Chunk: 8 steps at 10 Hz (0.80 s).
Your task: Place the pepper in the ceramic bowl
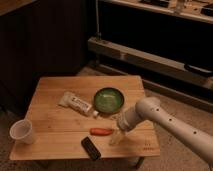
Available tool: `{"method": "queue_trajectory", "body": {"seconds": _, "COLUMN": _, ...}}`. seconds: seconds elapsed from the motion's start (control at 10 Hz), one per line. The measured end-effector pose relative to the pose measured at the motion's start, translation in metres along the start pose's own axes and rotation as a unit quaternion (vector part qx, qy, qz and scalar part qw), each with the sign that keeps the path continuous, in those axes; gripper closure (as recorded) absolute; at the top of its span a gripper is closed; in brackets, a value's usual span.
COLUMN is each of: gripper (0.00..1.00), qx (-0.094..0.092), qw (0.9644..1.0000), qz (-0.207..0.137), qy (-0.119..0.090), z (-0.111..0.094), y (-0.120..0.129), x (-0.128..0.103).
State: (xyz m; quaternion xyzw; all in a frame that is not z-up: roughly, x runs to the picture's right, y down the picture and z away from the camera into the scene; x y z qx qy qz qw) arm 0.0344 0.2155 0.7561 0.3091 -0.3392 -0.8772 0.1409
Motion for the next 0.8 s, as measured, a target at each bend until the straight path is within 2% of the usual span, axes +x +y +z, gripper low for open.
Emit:
{"method": "queue_trajectory", "body": {"seconds": 0.2, "gripper": 0.2, "qx": -0.016, "qw": 0.9984, "qz": -0.013, "qy": 0.054, "z": 0.007, "y": 0.005, "x": 0.001}}
{"method": "queue_trajectory", "body": {"seconds": 0.4, "gripper": 0.2, "qx": -0.021, "qw": 0.9954, "qz": -0.03, "qy": 0.088, "z": 0.017, "y": 0.012, "x": 0.013}}
{"method": "queue_trajectory", "body": {"seconds": 0.6, "gripper": 0.2, "qx": -0.015, "qw": 0.9942, "qz": -0.036, "qy": 0.1, "z": 0.03, "y": 0.017, "x": 0.018}}
{"method": "queue_trajectory", "body": {"seconds": 0.8, "gripper": 0.2, "qx": -0.004, "qw": 0.9934, "qz": -0.025, "qy": 0.112, "z": 0.034, "y": 0.013, "x": 0.004}}
